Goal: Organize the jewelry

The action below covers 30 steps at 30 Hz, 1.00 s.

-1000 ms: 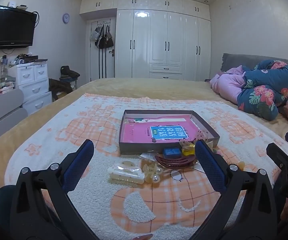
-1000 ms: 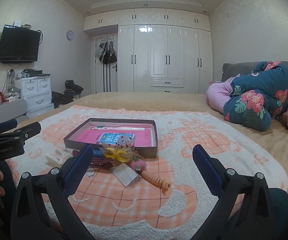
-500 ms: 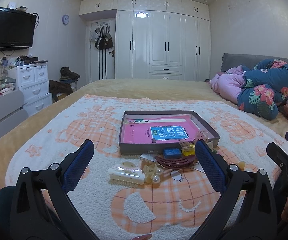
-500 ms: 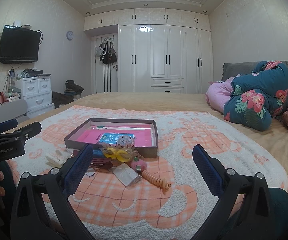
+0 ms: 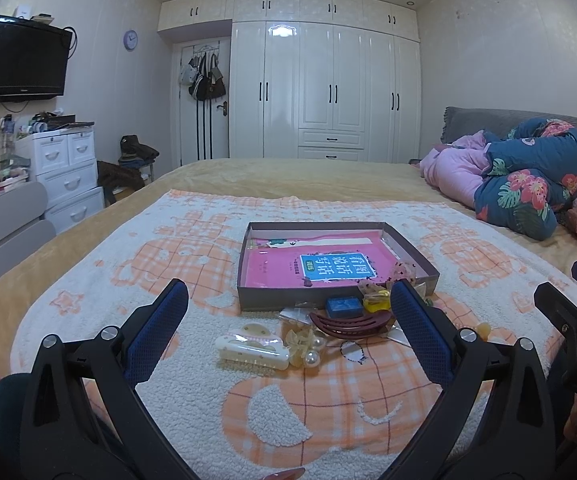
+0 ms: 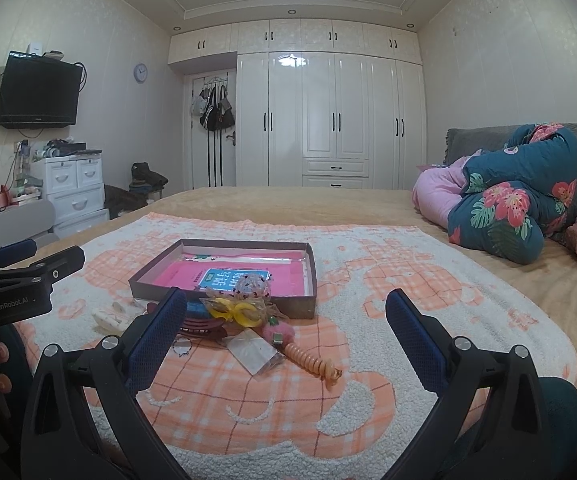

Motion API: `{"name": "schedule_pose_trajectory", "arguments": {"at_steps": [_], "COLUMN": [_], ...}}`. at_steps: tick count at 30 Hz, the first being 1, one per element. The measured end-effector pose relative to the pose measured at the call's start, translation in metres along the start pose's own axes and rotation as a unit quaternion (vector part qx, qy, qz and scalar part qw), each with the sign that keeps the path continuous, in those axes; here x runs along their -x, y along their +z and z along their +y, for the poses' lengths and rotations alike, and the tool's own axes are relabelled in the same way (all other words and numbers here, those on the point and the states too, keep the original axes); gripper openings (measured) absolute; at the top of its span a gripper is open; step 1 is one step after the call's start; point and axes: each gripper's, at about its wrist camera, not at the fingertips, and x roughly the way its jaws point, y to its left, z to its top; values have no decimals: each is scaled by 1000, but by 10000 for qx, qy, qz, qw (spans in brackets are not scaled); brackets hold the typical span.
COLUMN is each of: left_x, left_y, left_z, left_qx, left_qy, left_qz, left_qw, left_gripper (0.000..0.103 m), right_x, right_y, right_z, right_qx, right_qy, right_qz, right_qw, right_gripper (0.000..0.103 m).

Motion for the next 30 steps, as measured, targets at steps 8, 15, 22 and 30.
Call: {"name": "schedule_pose_trajectory", "arguments": {"at_steps": [8,15,22,30], "left_x": [0,0,1,-2], "left_y": [-1,-1,-1,1], "left_z": [1,1,1,16], "left_qx": [0,-1,1,177], "left_qy": [4,5,7,140], "left_qz": [-7,-7,-2,57], "left_qw": [10000,10000,10000,9997], "left_gripper": [93,93,93,93], "right_x": [0,0,-3,-16], "right_y": [0,0,0,2], "right_z": [0,1,7,14], "right_qx": [-4,-12,59,137], "right_qy": [-5,12,149,416], "right_qz": [-2,-6,103,261], "right_qw": [10000,10000,9998,9987], "right_gripper": [97,97,97,97]}}
